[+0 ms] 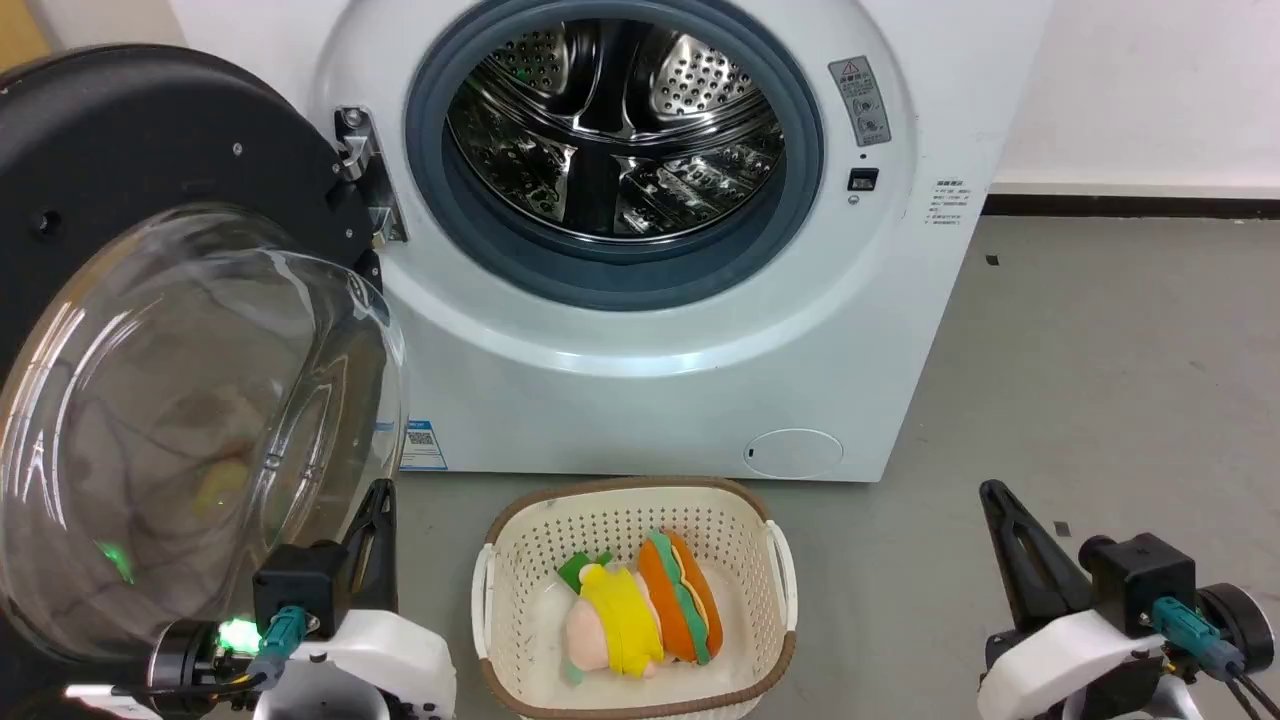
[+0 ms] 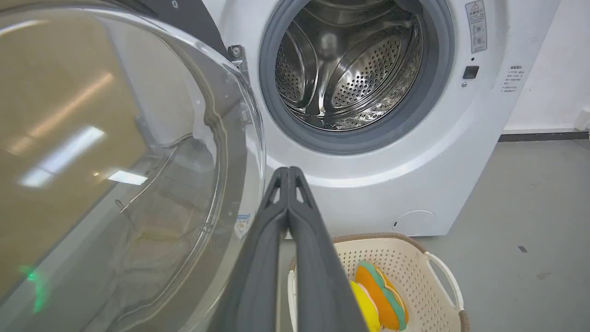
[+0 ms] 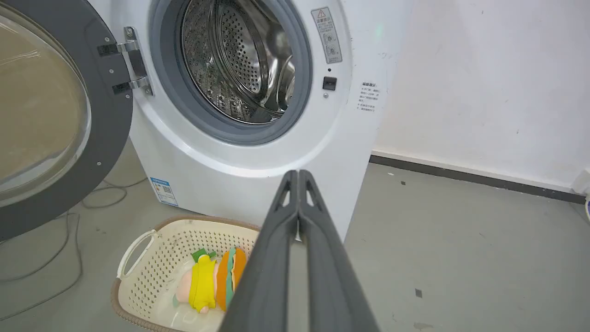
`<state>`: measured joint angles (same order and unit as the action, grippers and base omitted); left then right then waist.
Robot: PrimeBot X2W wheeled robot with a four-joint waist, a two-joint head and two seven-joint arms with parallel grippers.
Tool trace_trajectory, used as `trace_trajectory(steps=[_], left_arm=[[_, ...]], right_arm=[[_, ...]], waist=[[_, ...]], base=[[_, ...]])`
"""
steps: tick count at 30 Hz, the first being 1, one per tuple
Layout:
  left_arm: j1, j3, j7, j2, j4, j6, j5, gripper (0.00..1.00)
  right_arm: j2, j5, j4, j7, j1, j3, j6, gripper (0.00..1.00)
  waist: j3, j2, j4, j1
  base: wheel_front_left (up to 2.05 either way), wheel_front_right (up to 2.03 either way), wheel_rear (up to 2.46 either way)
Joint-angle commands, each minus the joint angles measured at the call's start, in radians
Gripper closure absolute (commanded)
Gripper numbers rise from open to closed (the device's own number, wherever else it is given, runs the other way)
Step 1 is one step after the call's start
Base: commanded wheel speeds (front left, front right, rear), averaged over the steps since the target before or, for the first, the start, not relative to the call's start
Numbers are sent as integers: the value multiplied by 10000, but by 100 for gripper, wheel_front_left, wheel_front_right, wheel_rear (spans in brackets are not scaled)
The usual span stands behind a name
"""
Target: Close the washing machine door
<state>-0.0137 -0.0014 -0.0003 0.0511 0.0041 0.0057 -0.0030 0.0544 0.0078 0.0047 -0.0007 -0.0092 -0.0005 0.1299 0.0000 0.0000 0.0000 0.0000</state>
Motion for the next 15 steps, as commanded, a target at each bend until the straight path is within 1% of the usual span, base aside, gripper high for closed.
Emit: trace_trajectory(steps=[1, 15], left_arm=[[137, 14, 3, -9, -41, -57, 30, 100], [137, 14, 3, -9, -41, -57, 30, 100]], right_arm=[[-41, -78, -47, 7, 92, 5, 8, 100], [-41, -78, -47, 7, 92, 5, 8, 100]], waist=[[0, 0, 0, 0], [0, 0, 0, 0]], base=[[0, 0, 0], [0, 0, 0]])
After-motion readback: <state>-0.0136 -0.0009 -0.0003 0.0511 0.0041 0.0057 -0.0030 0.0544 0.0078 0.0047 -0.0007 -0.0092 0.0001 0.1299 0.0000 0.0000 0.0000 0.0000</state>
